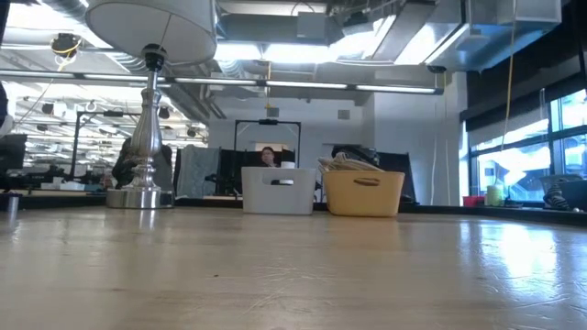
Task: Pick & Place USB Port
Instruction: Put the white and black USB cable into the gray bin
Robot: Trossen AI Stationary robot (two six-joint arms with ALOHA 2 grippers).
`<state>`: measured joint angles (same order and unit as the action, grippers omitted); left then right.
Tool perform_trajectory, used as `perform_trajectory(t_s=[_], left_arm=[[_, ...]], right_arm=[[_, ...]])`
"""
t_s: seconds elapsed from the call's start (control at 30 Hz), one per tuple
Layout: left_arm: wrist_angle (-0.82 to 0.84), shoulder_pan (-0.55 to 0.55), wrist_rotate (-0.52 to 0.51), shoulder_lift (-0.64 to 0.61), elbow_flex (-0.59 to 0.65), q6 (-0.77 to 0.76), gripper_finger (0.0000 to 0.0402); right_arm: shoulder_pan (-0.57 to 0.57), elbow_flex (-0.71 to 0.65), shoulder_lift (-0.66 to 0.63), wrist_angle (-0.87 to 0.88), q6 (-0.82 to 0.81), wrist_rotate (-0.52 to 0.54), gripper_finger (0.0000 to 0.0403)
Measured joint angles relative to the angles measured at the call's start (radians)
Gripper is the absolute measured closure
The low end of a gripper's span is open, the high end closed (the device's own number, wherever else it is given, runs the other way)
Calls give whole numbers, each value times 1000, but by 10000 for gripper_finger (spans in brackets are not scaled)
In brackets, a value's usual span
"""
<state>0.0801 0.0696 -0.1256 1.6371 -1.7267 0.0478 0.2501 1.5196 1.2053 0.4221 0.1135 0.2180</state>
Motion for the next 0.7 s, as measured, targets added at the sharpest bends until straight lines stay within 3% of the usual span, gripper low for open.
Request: perform_trajectory(t_s=[0.1, 0.5, 0.7], left_arm=[[5, -7, 43, 0, 0, 12, 382], [6, -12, 57, 0, 0, 10, 390], [20, -13, 54, 0, 0, 8, 391]], right_arm=[[0, 0, 0, -2, 3, -1, 403], [1, 0, 0, -12, 13, 8, 395], [2, 17, -2, 19, 108, 83, 307]])
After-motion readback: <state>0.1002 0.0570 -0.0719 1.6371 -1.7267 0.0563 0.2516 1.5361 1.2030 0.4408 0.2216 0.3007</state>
